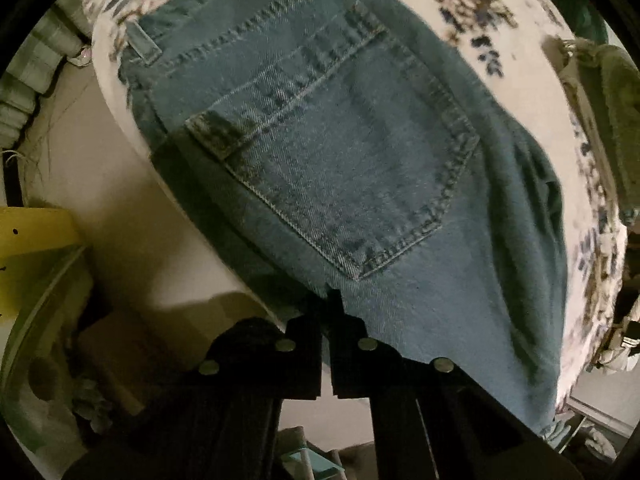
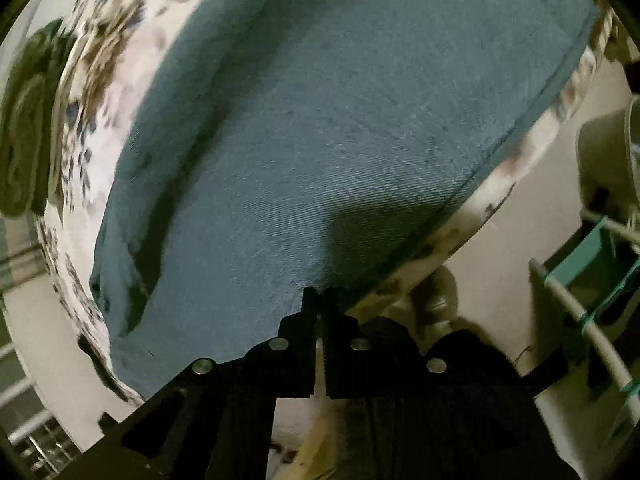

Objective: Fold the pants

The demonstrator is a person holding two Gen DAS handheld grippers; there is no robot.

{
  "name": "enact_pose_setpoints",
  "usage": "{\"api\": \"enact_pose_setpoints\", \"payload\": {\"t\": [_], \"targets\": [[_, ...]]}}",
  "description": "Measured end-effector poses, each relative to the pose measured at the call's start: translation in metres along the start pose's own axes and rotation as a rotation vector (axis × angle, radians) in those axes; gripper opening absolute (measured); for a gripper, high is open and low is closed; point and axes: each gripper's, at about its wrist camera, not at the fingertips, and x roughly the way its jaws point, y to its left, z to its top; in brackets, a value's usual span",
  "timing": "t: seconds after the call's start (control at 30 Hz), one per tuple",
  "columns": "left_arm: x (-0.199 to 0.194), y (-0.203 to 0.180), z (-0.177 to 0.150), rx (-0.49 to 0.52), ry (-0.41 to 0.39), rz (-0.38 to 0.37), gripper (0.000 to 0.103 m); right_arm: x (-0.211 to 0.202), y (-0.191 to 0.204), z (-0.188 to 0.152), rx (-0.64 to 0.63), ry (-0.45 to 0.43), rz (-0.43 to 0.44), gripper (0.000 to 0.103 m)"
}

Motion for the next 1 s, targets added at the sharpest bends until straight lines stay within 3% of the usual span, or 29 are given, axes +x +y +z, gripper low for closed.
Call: {"api": "enact_pose_setpoints", "payload": {"t": [0.17,0.3,0.4,0.5,0.53,0.57,0.6,0.67,0.8,0.9,1.0], "targets": [[-0.008,0.017,-0.009,0.017,0.019,0.007,0.001,-0.010,-0.002,-0.006,-0.046,0.036,-0.032,0.002],[0.002,0.026,-0.005,0.028,0.056,0.028,0.002,0.001,-0.010,-0.013,-0.065,0.063,-0.069,0.002],[0.019,0.022,0.005,0.025,0.108,0.056,0.005,0.014,-0.018,-0.004,-0.036,0.117,-0.047,0.005],[0.009,0.008,0.013,0.068,0.108,0.075,0.007,0.004,-0.023,0.005,-0.061,0.123,-0.019,0.026],[0.001,0.000,0.011,0.113,0.092,0.098,0.012,-0.006,-0.024,0.007,-0.074,0.101,-0.022,0.044],[-0.002,-0.016,0.011,0.151,0.072,0.123,0.030,-0.016,-0.024,0.009,-0.090,0.073,-0.024,0.050],[-0.008,-0.023,0.013,0.190,0.050,0.143,0.058,-0.029,-0.024,0.013,-0.109,0.045,-0.023,0.050],[-0.024,-0.048,0.008,0.290,-0.012,0.160,0.093,-0.055,-0.028,0.025,-0.109,-0.010,-0.016,0.053],[-0.028,-0.119,-0.007,0.495,-0.114,0.135,0.093,-0.099,-0.064,0.069,0.051,-0.143,0.024,0.056],[-0.004,-0.181,-0.026,0.622,-0.097,0.068,0.093,-0.116,-0.108,0.096,0.186,-0.236,0.026,0.062],[0.026,-0.239,-0.048,0.773,-0.059,0.043,0.093,-0.115,-0.150,0.114,0.238,-0.289,0.030,0.063]]}}
